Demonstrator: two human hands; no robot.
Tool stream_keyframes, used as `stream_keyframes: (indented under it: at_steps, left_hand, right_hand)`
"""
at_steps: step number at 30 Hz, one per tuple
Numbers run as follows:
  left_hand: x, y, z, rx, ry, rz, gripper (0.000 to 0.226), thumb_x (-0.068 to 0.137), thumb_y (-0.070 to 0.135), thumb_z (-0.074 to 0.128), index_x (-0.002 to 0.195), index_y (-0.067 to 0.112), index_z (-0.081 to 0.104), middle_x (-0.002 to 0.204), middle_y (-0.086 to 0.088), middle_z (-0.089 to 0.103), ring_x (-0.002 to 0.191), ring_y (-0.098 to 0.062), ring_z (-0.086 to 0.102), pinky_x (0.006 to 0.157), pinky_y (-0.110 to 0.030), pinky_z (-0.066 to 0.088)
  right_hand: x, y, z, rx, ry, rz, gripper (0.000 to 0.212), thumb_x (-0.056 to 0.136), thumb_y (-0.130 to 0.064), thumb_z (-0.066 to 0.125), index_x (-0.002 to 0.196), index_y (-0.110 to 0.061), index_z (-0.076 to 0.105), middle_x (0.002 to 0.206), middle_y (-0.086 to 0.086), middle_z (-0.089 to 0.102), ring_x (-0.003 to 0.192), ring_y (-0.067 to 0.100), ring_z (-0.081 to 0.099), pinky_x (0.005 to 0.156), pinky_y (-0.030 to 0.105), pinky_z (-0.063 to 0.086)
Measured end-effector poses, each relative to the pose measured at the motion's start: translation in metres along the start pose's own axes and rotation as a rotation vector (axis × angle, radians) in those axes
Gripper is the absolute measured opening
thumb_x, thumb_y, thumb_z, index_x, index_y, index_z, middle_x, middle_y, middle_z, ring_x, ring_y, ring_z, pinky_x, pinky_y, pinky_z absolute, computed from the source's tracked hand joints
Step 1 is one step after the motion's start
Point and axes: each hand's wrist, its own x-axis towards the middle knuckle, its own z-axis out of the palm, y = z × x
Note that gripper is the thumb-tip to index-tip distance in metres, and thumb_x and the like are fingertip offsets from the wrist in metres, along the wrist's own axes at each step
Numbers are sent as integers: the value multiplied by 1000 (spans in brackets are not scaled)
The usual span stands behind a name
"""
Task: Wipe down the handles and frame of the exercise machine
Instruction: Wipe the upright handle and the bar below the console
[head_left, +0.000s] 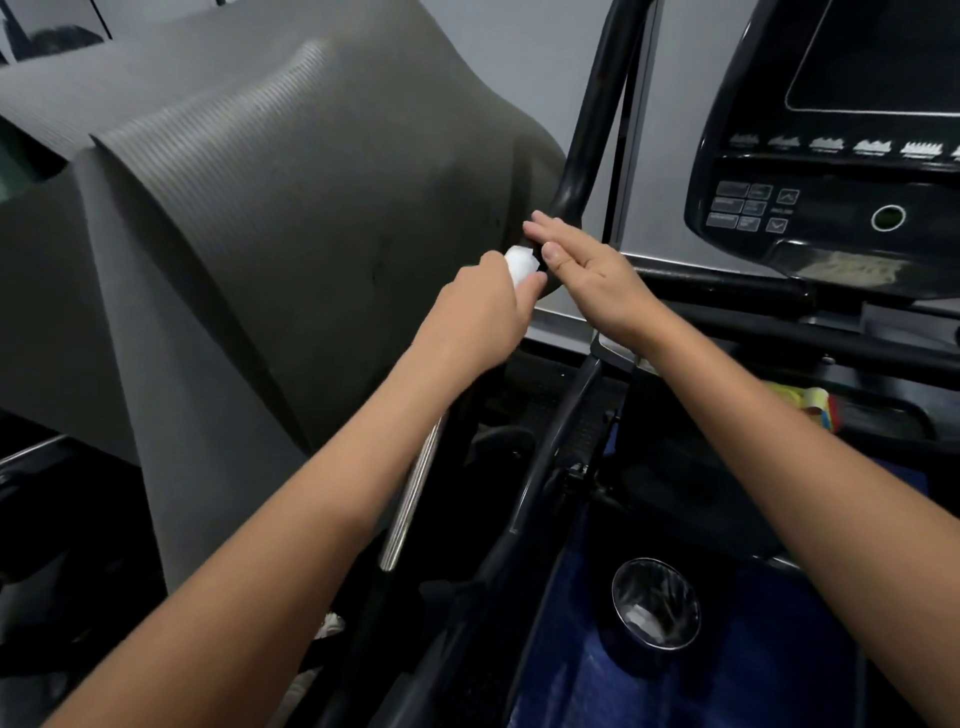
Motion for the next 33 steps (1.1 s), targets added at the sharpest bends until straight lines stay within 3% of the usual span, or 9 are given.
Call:
stream_keyframes:
  at_steps: [6, 11, 15, 19, 22, 24, 27, 30, 33]
  left_hand:
    - [-42, -9, 34, 587, 297, 70, 65, 106, 45, 40, 149, -3, 32, 110, -8, 61, 82, -15, 68, 58, -22, 38]
    - [-10, 2, 23, 690, 274, 83, 36, 92, 43, 68, 107, 12, 60, 84, 0, 64, 63, -11, 66, 48, -22, 27]
    - [31, 22, -1, 295, -63, 134, 37, 107, 34, 42, 125, 4, 52, 120, -17, 61, 108, -35, 62, 76, -34, 41]
    - [50, 21, -21, -325, -390, -160, 43, 106, 46, 42, 96, 7, 58, 64, -5, 72, 53, -12, 69, 42, -15, 45]
    - [49, -1, -11, -934, -518, -346, 58, 101, 55, 49, 127, 5, 59, 77, -8, 73, 58, -16, 69, 49, -22, 54]
    - [41, -10, -7, -1049, -534, -348, 59, 101, 57, 46, 131, 7, 58, 80, -11, 70, 58, -19, 66, 51, -25, 56]
    - [17, -9, -8, -633, -333, -237, 57, 101, 56, 45, 116, 4, 62, 80, -11, 74, 58, -23, 70, 53, -27, 57]
    - [1, 3, 6, 97, 26, -57, 49, 102, 52, 46, 113, 5, 53, 103, -11, 68, 87, -33, 69, 64, -36, 42]
    - [7, 13, 21, 452, 122, 44, 36, 104, 38, 52, 119, 6, 48, 109, -10, 61, 94, -28, 68, 61, -32, 35]
  right_hand:
    - [2, 1, -4, 70, -27, 25, 40, 107, -26, 43, 145, -19, 51, 156, -12, 39, 146, -2, 22, 124, 30, 18]
    - [0, -7, -14, 165, -64, 81, 39, 108, -29, 39, 143, -19, 54, 152, -14, 44, 143, -2, 31, 118, 21, 21]
    - [0, -10, -18, 161, -48, 115, 38, 108, -27, 40, 142, -17, 55, 150, -12, 47, 140, 1, 38, 117, 22, 26]
    - [-1, -12, -16, 142, -27, 121, 41, 108, -26, 39, 146, -16, 50, 149, -7, 50, 136, 1, 42, 110, 13, 31]
    - [-3, -11, -16, 135, -14, 104, 42, 109, -28, 37, 149, -19, 44, 149, -7, 49, 138, 2, 40, 109, 12, 29]
    - [-3, -10, -16, 155, -13, 103, 41, 108, -28, 37, 147, -20, 46, 148, -7, 51, 138, 4, 42, 116, 22, 29]
    - [-1, -8, -19, 145, 1, 118, 38, 108, -29, 37, 144, -22, 51, 143, -8, 54, 134, 4, 46, 115, 27, 32]
    - [0, -3, -27, -24, 109, 132, 36, 107, -27, 39, 137, -23, 59, 137, -8, 59, 128, 6, 51, 110, 25, 36]
    - [3, 11, -42, -283, 231, 170, 37, 104, -22, 41, 135, -19, 61, 137, -1, 60, 129, 15, 51, 105, 25, 35]
